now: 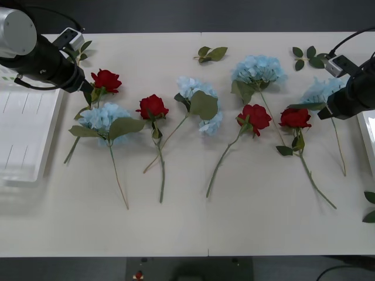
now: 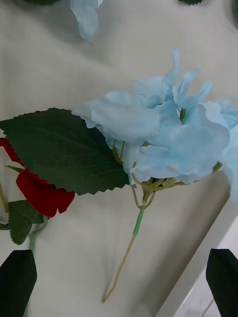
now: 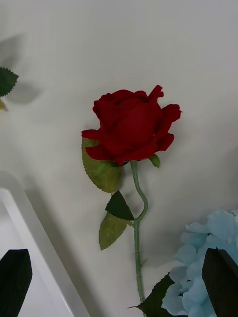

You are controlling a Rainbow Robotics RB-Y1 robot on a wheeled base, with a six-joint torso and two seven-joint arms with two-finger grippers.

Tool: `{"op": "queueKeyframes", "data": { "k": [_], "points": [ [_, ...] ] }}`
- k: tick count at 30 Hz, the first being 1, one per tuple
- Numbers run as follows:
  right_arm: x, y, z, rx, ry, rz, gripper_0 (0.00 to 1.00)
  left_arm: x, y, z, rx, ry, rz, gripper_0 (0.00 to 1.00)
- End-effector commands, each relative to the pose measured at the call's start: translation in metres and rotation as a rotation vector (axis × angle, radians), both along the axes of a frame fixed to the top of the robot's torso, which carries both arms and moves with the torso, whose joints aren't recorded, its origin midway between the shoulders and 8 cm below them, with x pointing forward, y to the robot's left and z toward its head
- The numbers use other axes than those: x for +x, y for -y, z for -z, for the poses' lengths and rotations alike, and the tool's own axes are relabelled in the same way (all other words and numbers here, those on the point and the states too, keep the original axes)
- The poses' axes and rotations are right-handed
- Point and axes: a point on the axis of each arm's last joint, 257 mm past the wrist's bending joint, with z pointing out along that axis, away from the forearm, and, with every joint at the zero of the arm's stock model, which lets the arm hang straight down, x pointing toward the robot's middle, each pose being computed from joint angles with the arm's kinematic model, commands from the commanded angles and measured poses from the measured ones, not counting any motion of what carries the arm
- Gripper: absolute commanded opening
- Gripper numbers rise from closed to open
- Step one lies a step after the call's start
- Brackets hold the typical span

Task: Put the red flowers into the right box and the blue flowers into the left box

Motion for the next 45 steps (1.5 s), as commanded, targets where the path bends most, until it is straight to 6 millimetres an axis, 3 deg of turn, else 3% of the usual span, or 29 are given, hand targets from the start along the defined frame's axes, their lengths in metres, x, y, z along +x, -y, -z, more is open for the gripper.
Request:
{"op": "queueKeyframes", "data": {
  "k": [1,10,18,36,40,43,45],
  "points": [
    [0.018,0.007,-0.002,0.009,0.037,0.027,1.00,0.017,0.011,-0.019,-0.058,0.025,-0.041,1.00],
    [0.033,0.019,0.022,0.032,0.065,0.075,1.00,0.018,0.018,0.018,-0.075,-0.057,-0.095,1.00],
    [0.040,0.021,0.036,-0.015,0.091,0.050,1.00,0.030,0.016,0.035,-0.004,-0.033,-0.128,1.00],
    [0.048,0.030,0.059,-0.058,0.117,0.050,1.00,0.033,0.016,0.075,-0.073,-0.061,-0.218,1.00],
    [0.050,0.029,0.065,-0.065,0.117,0.050,0.96,0.033,0.018,0.083,-0.088,-0.064,-0.231,1.00],
    [0.052,0.027,0.069,-0.066,0.122,0.052,0.85,0.032,0.022,0.088,-0.098,-0.068,-0.237,1.00],
    [0.052,0.027,0.072,-0.071,0.121,0.053,0.57,0.032,0.024,0.090,-0.109,-0.074,-0.244,1.00]
  ]
}}
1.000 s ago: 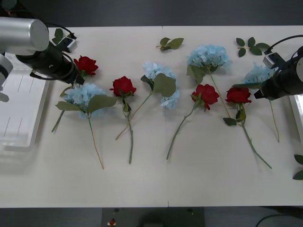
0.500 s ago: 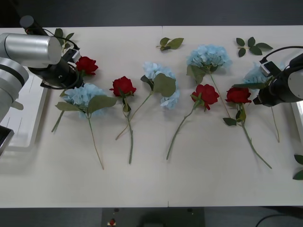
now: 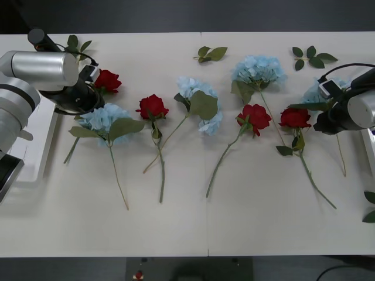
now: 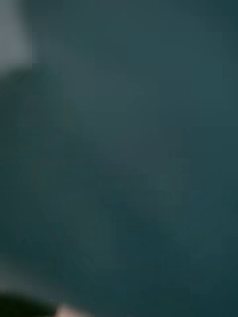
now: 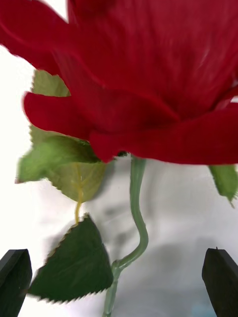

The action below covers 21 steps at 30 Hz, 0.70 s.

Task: Put the red flowers into the right box and the blue flowers into the left box

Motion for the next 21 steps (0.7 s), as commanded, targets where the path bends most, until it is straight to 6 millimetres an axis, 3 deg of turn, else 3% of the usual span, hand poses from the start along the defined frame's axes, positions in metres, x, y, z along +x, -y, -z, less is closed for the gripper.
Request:
{"op": "queueKeyframes", "data": {
  "k": [1,5,8,10,12,13,15,21],
  "points": [
    [0.015,-0.008,-0.017,-0.013,0.041,-0.030,0.38,0.016,0.019,-0.024,-0.064,0.040,-0.046,1.00],
    [0.015,-0.009,-0.015,-0.010,0.040,-0.031,0.01,0.014,0.021,-0.020,-0.070,0.031,-0.055,1.00],
    [0.016,-0.009,-0.016,-0.009,0.042,-0.031,0.00,0.013,0.024,-0.017,-0.075,0.025,-0.060,1.00],
    [0.016,-0.008,-0.017,-0.011,0.044,-0.030,0.00,0.013,0.024,-0.017,-0.075,0.025,-0.063,0.94],
    [0.016,-0.009,-0.016,-0.010,0.042,-0.032,0.00,0.012,0.023,-0.015,-0.076,0.021,-0.067,0.68],
    [0.016,-0.009,-0.016,-0.008,0.041,-0.032,0.00,0.011,0.024,-0.014,-0.076,0.019,-0.069,0.38],
    [0.015,-0.009,-0.016,-0.005,0.040,-0.033,0.00,0.011,0.024,-0.014,-0.082,0.019,-0.071,0.00],
    [0.016,-0.010,-0.026,0.051,0.046,-0.017,0.00,0.011,0.024,-0.015,-0.082,0.020,-0.072,0.00]
  ]
}}
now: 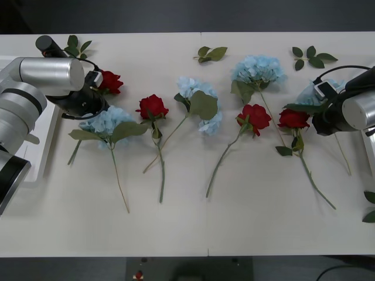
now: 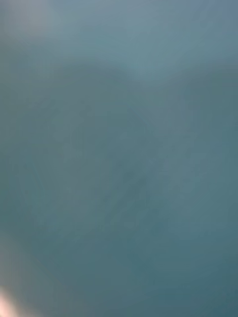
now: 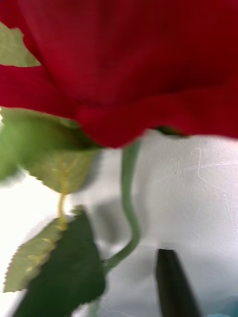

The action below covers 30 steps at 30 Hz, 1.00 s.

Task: Put the red flowers into the right box and the blue flowers into the left box

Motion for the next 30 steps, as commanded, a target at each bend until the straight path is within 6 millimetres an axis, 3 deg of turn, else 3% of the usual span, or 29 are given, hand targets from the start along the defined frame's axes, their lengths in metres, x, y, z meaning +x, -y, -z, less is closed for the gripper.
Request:
{"op": "queueKeyframes", "data": {
  "k": [1,7,15,18,23,30],
  "points": [
    [0.014,0.002,-0.035,0.046,0.044,-0.004,0.00,0.019,0.014,-0.029,-0.042,0.052,-0.024,0.00],
    [0.012,0.004,-0.054,0.114,0.040,-0.034,0.00,0.021,0.013,-0.031,-0.041,0.063,-0.021,0.00],
    [0.009,-0.017,-0.085,0.226,0.061,-0.176,0.00,0.032,0.018,-0.058,-0.068,0.112,-0.001,0.00],
    [0.000,-0.050,-0.101,0.369,0.058,-0.263,0.00,0.033,0.019,-0.074,-0.097,0.118,0.006,0.00],
    [-0.027,-0.125,-0.124,0.643,0.021,-0.428,0.00,0.035,0.020,-0.085,-0.112,0.132,0.022,0.00],
    [-0.047,-0.193,-0.170,0.907,0.072,-0.604,0.00,0.033,0.023,-0.093,-0.141,0.131,0.041,0.00]
  ]
}}
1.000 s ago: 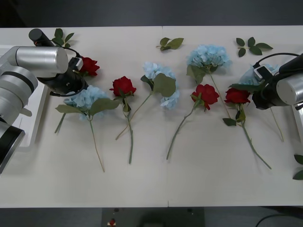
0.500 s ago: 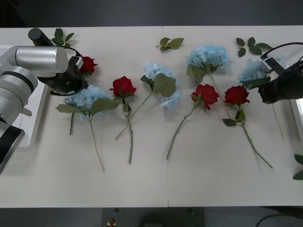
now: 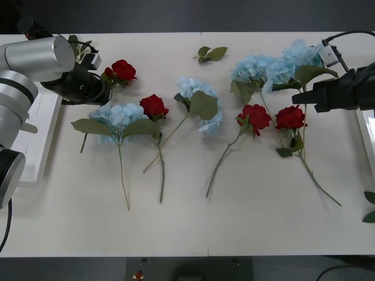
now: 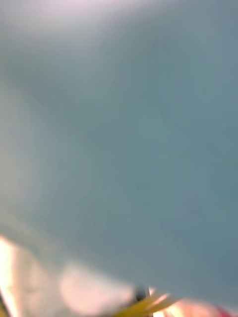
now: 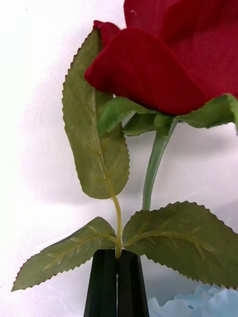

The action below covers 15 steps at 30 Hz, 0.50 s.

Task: Put the red flowers into the right box and the blue flowers into the left box

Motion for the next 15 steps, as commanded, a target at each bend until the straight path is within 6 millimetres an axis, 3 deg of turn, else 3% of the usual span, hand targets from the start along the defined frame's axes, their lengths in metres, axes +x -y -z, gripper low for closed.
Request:
{"op": "queueKeyframes", "data": {
  "k": [1,7,8,10,12,15],
  "points": [
    [-0.001,-0.039,-0.040,0.104,0.122,-0.114,0.00,0.016,-0.002,-0.047,0.018,0.067,0.047,0.00],
    [-0.003,-0.081,-0.082,0.299,0.215,-0.183,0.00,0.016,-0.002,-0.048,0.017,0.073,0.056,0.02],
    [-0.004,-0.084,-0.085,0.315,0.223,-0.191,0.00,0.016,-0.002,-0.049,0.016,0.074,0.056,0.10],
    [-0.008,-0.095,-0.098,0.374,0.238,-0.221,0.00,0.017,-0.002,-0.049,0.016,0.076,0.059,0.81],
    [-0.011,-0.101,-0.106,0.419,0.247,-0.237,0.00,0.016,-0.001,-0.049,0.012,0.075,0.062,1.00],
    [-0.015,-0.112,-0.121,0.482,0.269,-0.267,0.00,0.017,0.002,-0.050,0.001,0.078,0.066,1.00]
  ]
}}
